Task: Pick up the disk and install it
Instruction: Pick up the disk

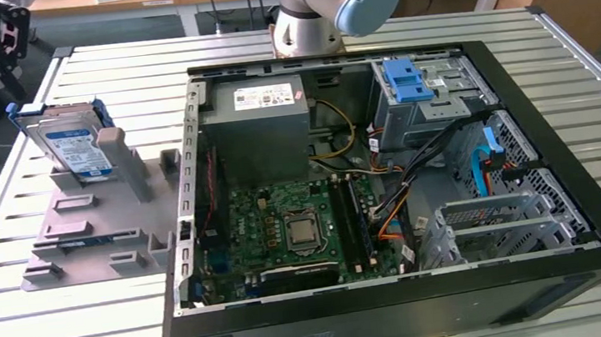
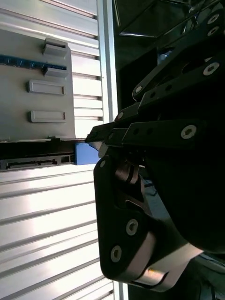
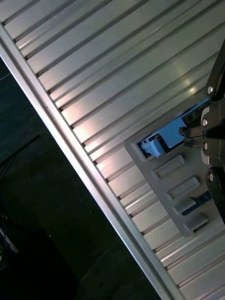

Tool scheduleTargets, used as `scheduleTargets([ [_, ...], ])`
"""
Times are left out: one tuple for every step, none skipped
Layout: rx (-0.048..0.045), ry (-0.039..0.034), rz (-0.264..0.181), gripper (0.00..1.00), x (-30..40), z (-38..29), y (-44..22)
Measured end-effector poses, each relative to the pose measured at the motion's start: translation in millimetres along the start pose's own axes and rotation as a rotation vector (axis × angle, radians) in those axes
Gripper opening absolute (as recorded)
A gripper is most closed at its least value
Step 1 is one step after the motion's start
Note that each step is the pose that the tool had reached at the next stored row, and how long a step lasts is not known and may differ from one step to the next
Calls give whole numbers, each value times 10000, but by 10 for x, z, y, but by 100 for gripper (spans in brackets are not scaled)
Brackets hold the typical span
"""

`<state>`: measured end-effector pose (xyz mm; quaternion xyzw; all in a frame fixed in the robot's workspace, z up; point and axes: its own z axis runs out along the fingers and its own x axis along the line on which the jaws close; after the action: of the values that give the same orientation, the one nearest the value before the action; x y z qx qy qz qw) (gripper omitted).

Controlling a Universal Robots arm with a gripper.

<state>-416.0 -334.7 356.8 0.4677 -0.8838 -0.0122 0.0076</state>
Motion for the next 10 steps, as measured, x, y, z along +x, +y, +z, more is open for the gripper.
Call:
scheduleTargets([
  [4,0,-135,11,0,1,0],
  [7,3,-269,11,0,1,0],
  [11,4,-402,11,0,2,0],
  [14,6,-536,11,0,2,0],
  [18,7,-682,11,0,3,0],
  [22,9,-818,11,0,3,0],
  [26,10,-953,11,0,4,0],
  [30,12,-1090,11,0,4,0],
  [34,13,-1229,11,0,5,0],
  [38,15,-1367,11,0,5,0],
])
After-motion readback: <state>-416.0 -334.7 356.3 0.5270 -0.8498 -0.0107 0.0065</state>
